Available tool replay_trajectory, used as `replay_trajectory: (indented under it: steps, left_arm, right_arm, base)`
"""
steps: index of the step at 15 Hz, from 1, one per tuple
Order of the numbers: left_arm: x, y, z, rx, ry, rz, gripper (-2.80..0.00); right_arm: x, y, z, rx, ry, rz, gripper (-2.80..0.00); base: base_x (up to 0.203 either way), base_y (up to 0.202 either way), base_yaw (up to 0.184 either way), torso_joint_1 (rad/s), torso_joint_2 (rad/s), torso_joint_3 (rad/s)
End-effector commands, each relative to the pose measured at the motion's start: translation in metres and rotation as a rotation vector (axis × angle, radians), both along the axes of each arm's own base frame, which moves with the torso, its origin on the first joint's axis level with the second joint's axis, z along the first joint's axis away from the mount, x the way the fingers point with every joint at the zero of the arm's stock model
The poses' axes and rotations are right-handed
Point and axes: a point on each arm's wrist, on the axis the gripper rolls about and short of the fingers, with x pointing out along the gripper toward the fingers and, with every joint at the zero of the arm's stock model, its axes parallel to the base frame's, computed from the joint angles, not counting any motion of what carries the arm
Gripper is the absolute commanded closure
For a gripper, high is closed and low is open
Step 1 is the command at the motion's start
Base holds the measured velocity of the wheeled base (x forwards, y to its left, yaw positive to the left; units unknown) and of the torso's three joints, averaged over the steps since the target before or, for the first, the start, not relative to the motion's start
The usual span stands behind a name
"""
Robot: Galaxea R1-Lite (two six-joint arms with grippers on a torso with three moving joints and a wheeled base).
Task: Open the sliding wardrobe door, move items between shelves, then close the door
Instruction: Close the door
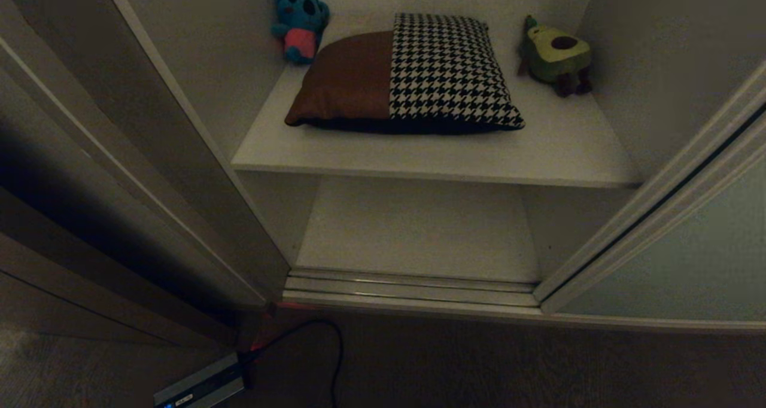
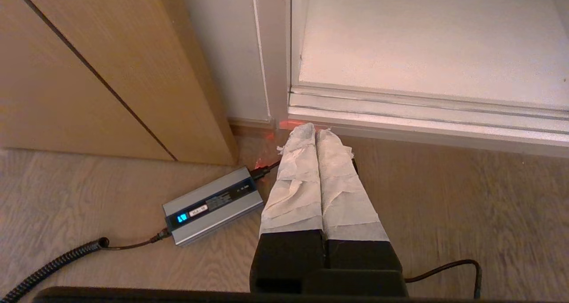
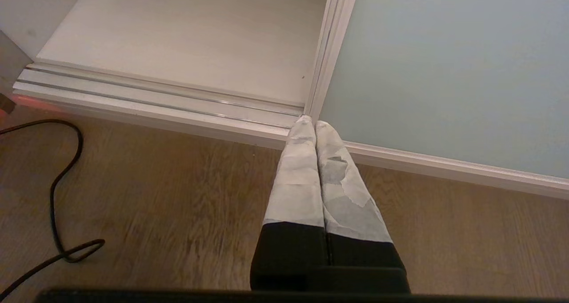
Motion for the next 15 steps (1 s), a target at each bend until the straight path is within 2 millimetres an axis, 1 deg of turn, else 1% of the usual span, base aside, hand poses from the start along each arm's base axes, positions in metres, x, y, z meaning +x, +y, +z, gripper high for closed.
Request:
replay_trajectory:
  steps: [1, 6, 9, 10, 11, 12, 14, 15]
  left_arm:
    - [0.0, 0.0, 0.0, -0.001, 0.002, 0.0, 0.0]
    - [0.0, 0.0, 0.0, -0.001, 0.002, 0.0, 0.0]
    - [0.0, 0.0, 0.0, -0.001, 0.001, 0.0, 0.0]
    - [0.0, 0.0, 0.0, -0.001, 0.002, -0.001, 0.0]
    - [0.0, 0.0, 0.0, -0.001, 0.002, 0.0, 0.0]
    - [0.0, 0.0, 0.0, -0.001, 0.002, 0.0, 0.0]
    - [0.0, 0.0, 0.0, -0.002, 0.002, 0.0, 0.0]
    - [0.0, 0.0, 0.0, -0.001, 0.002, 0.0, 0.0]
  right_arm:
    - [0.0, 0.0, -0.001, -0.003, 0.003, 0.001, 0.0]
    - [0.0, 0.0, -0.001, -0.007, 0.012, -0.018, 0.0]
    - [-0.001, 0.0, 0.0, -0.056, 0.011, -0.011, 0.0]
    - [-0.002, 0.0, 0.005, -0.058, 0.016, -0.009, 0.0]
    - [-0.004, 0.0, 0.02, -0.052, 0.01, -0.008, 0.0]
    - [-0.008, 0.0, 0.042, -0.027, -0.006, -0.002, 0.0]
    - [-0.016, 0.0, 0.105, 0.054, -0.063, 0.018, 0.0]
    - [-0.017, 0.0, 0.135, 0.082, -0.074, 0.023, 0.0]
  base:
    - [0.0, 0.0, 0.0, 0.0, 0.0, 0.0]
    - [0.0, 0.0, 0.0, 0.0, 0.0, 0.0]
    - [0.0, 0.0, 0.0, 0.0, 0.0, 0.0]
    - [0.0, 0.0, 0.0, 0.0, 0.0, 0.0]
    - [0.0, 0.0, 0.0, 0.0, 0.0, 0.0]
    - [0.0, 0.0, 0.0, 0.0, 0.0, 0.0]
    - [0.0, 0.0, 0.0, 0.0, 0.0, 0.0]
    - [0.0, 0.0, 0.0, 0.0, 0.0, 0.0]
